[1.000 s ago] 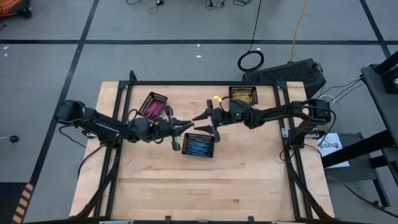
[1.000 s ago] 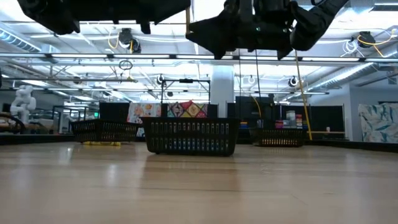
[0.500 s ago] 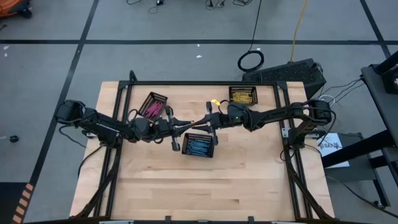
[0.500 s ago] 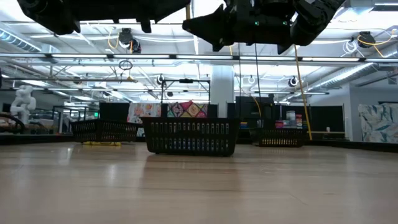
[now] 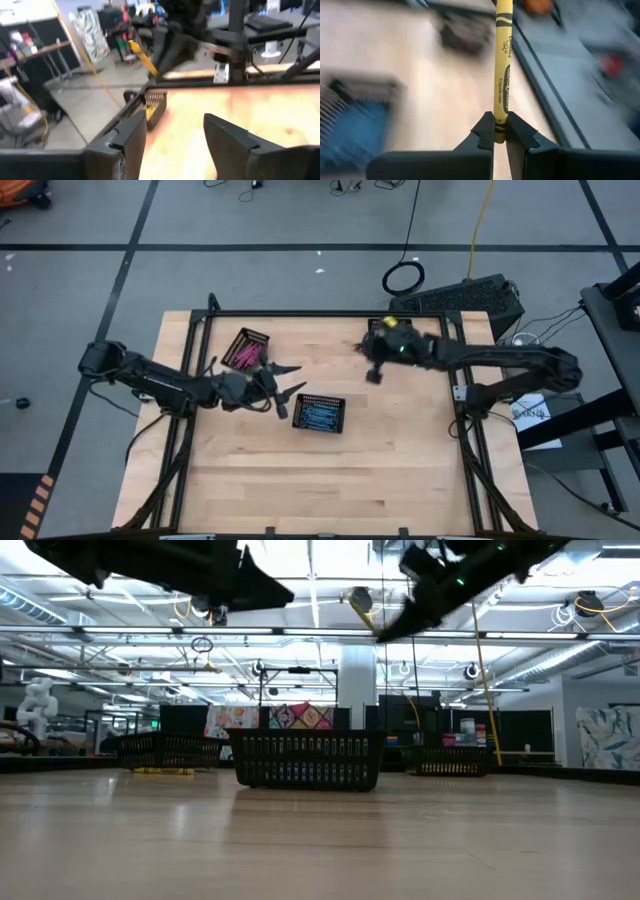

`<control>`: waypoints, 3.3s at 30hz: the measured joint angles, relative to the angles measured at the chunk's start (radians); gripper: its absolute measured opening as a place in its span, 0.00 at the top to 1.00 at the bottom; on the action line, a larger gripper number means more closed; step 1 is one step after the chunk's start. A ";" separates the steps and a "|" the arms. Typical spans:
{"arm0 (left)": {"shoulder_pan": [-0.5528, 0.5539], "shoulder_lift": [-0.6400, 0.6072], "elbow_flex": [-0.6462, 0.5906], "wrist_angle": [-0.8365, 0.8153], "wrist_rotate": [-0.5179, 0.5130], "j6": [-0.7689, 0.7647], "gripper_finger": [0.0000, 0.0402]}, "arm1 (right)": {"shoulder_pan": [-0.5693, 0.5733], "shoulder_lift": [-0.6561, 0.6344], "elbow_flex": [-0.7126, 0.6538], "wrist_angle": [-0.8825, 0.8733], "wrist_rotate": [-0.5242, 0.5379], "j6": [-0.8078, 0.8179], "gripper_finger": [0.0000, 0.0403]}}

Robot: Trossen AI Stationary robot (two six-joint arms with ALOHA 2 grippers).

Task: Sort crayons
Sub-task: Put the yellow crayon into the top right black bin

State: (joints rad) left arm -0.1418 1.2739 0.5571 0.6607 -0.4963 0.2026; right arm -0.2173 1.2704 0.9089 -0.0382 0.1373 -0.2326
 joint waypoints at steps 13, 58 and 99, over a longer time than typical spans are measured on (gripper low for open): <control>-0.059 -0.056 0.000 -0.213 -0.076 -0.144 0.48 | -0.459 -0.014 -0.001 -0.658 0.147 -0.217 0.99; -0.056 -0.069 -0.001 -0.273 -0.283 -0.308 0.48 | -0.444 0.074 0.066 -0.330 -0.570 -0.035 0.67; 0.568 0.026 0.070 -1.046 0.029 -0.849 0.48 | -0.160 0.222 -0.069 0.185 -0.632 -0.015 0.68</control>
State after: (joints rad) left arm 0.4259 1.2996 0.6276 -0.3852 -0.4672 -0.6463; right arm -0.3775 1.4921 0.8402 0.1463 -0.4942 -0.2478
